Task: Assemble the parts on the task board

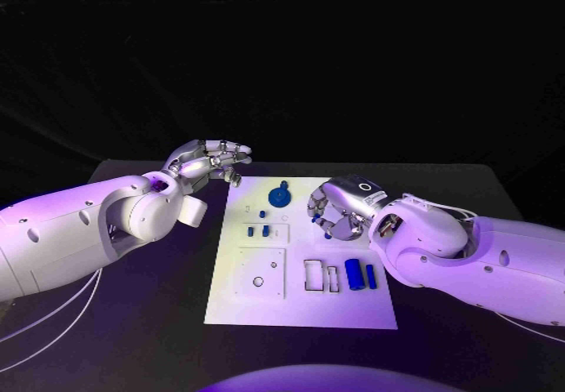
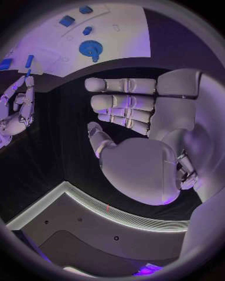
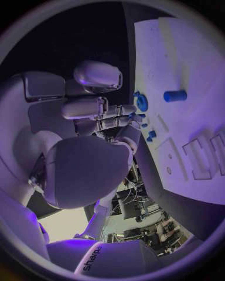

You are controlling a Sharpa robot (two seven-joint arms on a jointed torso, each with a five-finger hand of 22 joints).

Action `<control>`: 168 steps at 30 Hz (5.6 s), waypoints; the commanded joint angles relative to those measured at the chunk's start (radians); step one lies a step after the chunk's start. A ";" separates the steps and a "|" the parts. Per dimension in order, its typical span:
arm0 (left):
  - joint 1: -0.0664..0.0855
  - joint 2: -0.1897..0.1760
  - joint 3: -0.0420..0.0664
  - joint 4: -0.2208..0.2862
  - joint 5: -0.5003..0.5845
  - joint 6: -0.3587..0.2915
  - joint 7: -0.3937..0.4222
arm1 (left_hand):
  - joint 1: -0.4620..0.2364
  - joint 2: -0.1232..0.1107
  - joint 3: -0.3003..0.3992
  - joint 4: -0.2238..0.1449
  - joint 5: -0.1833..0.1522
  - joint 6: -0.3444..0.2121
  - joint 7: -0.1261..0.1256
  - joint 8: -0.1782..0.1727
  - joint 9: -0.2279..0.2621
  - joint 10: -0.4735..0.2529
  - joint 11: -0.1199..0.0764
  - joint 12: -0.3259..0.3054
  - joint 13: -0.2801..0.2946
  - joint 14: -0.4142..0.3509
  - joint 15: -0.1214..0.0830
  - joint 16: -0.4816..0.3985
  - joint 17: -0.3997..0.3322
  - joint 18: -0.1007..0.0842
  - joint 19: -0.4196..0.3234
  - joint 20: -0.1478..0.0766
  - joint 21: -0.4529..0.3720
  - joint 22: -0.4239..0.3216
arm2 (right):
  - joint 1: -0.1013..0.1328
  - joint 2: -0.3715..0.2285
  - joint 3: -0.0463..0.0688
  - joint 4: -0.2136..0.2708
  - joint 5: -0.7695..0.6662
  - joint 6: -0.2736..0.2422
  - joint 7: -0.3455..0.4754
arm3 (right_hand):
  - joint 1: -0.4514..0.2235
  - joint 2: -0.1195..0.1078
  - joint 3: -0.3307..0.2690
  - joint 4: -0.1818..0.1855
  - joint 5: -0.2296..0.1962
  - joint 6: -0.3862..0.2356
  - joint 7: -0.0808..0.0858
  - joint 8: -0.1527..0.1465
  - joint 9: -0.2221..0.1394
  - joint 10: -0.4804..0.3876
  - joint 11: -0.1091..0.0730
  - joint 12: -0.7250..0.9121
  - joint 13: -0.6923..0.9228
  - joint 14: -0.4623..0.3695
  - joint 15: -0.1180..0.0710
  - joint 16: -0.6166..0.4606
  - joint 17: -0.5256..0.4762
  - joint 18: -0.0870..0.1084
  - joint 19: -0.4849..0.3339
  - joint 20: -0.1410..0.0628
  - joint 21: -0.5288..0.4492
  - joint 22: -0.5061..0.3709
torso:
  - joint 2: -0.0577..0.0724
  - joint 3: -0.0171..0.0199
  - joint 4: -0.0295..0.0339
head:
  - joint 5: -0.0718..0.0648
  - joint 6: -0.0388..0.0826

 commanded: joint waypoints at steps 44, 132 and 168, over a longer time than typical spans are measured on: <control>0.001 0.052 0.000 -0.006 -0.030 0.035 -0.015 | -0.006 0.007 -0.006 -0.001 0.007 -0.012 -0.001 0.004 -0.001 -0.011 -0.001 0.009 0.000 -0.009 -0.002 -0.006 -0.004 0.019 -0.004 0.003 -0.010 -0.003 | -0.133 0.203 -0.020 -0.108 0.030 0.028 0.052 | -0.010 0.006 0.013 -0.005 -0.009 0.001 0.002 0.000 0.004 0.047 -0.039 -0.005 0.000 0.058 -0.009 0.002 0.028 -0.017 -0.003 0.000 -0.013 0.042 | 0.001 -0.0021 0.0006 | 0.098 -0.035; 0.001 0.048 -0.001 -0.012 -0.043 0.054 -0.028 | -0.007 0.007 -0.008 -0.001 0.008 -0.015 0.000 0.007 0.000 -0.018 0.001 0.010 -0.001 -0.011 0.000 -0.007 -0.009 0.019 -0.003 0.004 -0.015 -0.006 | -0.006 -0.050 -0.003 -0.057 0.093 0.163 0.020 | -0.071 -0.037 -0.233 -0.002 -0.003 -0.157 0.036 -0.135 -0.066 -0.191 0.026 -0.060 -0.056 0.026 0.048 -0.038 -0.065 0.010 -0.070 0.053 -0.171 -0.033 | 0.002 -0.0010 0.0011 | 0.070 -0.019; 0.001 0.043 -0.001 -0.008 -0.047 0.054 -0.032 | -0.007 0.007 -0.008 -0.001 0.008 -0.015 0.000 0.007 0.000 -0.018 0.001 0.010 -0.001 -0.011 0.000 -0.007 -0.009 0.019 -0.003 0.004 -0.015 -0.006 | -0.030 0.013 -0.010 -0.124 0.069 0.189 0.017 | -0.036 0.003 -0.072 0.032 -0.035 -0.030 0.021 -0.088 -0.068 -0.022 -0.010 -0.043 -0.075 0.047 0.017 -0.012 -0.016 -0.010 -0.011 0.024 -0.080 0.023 | 0.002 -0.0014 0.0004 | 0.074 -0.027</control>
